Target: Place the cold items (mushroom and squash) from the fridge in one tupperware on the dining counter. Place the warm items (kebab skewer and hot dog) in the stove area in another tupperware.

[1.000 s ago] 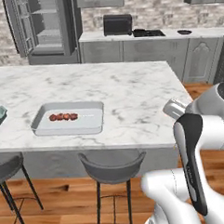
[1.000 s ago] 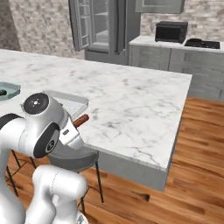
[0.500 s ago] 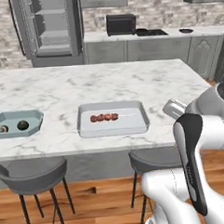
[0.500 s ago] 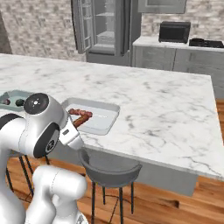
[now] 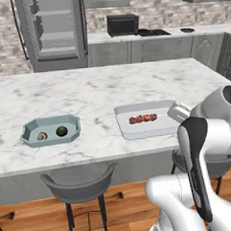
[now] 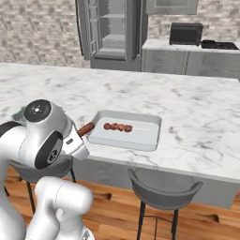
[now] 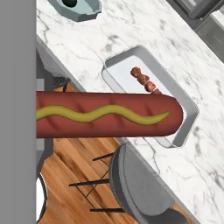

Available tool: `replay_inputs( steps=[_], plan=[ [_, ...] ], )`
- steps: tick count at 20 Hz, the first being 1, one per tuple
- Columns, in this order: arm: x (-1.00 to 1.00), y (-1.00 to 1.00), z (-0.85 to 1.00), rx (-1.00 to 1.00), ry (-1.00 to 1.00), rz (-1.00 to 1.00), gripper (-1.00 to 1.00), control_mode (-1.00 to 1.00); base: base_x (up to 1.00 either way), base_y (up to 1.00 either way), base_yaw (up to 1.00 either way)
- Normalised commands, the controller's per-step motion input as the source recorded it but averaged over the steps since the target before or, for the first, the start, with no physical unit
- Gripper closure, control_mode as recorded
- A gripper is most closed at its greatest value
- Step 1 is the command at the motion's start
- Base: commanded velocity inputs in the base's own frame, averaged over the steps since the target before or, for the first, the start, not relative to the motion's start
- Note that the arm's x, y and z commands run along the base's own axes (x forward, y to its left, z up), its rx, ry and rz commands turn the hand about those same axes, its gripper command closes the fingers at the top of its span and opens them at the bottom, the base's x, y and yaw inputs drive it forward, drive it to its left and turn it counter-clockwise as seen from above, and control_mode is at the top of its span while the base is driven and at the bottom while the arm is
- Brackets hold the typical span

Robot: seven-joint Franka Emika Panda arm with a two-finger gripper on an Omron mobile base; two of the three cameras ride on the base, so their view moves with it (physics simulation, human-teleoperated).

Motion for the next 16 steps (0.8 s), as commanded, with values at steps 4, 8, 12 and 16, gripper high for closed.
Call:
replay_inputs(
  steps=[4,8,12,16],
  plan=[
    [0.0,0.0,0.0,0.0,0.0,0.0,1.0,1.0,0.46,0.24,-0.21],
    [0.0,0.0,0.0,0.0,0.0,0.0,1.0,1.0,0.5,-0.09,-0.2],
    [0.0,0.0,0.0,0.0,0.0,0.0,1.0,1.0,0.73,-0.03,-0.16],
    [0.0,0.0,0.0,0.0,0.0,0.0,1.0,1.0,0.85,0.0,-0.18]
  ],
)
